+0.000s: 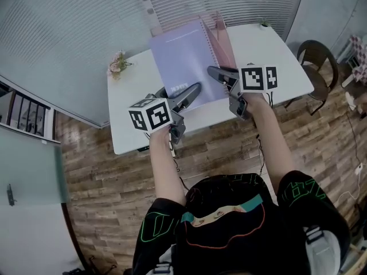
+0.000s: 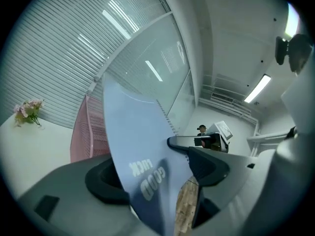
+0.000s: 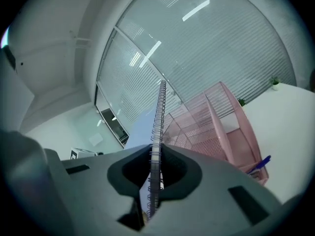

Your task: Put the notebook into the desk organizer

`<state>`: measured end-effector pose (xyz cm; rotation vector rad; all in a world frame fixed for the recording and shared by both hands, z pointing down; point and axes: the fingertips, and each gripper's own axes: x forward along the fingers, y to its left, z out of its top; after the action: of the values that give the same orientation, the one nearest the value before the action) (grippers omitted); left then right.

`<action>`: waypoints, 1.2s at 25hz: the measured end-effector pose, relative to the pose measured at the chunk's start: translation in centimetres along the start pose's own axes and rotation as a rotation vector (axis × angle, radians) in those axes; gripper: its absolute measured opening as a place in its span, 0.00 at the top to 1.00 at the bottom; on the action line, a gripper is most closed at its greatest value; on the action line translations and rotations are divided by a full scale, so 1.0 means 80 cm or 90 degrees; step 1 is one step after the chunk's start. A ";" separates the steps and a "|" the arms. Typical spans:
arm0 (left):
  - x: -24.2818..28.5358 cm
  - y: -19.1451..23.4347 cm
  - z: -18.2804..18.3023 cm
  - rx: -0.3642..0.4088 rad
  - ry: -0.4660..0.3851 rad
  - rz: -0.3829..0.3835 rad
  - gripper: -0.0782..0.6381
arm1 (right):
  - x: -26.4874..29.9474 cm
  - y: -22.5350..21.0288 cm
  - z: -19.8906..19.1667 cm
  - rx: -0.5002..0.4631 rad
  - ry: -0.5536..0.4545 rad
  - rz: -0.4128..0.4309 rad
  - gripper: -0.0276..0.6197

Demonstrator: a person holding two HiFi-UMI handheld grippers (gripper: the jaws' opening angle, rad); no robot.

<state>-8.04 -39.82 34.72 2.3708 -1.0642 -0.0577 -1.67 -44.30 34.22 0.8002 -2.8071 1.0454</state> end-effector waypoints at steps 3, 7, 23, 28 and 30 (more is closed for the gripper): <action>-0.010 -0.009 -0.009 0.015 0.005 -0.006 0.32 | -0.003 0.005 -0.004 0.017 -0.007 0.012 0.91; -0.038 -0.019 -0.022 0.027 -0.011 0.003 0.30 | -0.017 0.015 -0.011 0.022 -0.024 0.015 0.91; -0.067 -0.027 -0.037 0.044 -0.067 0.023 0.30 | 0.008 -0.024 0.012 0.028 -0.009 -0.106 0.90; -0.059 -0.017 -0.031 0.042 -0.063 0.017 0.31 | 0.042 -0.040 0.028 0.015 0.006 -0.159 0.90; -0.058 -0.017 -0.031 0.041 -0.063 0.014 0.32 | 0.050 -0.042 0.035 -0.012 0.006 -0.182 0.90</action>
<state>-9.69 -34.67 35.37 2.4356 -1.1554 -0.1355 -3.10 -49.98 34.95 1.1487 -2.5865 0.9692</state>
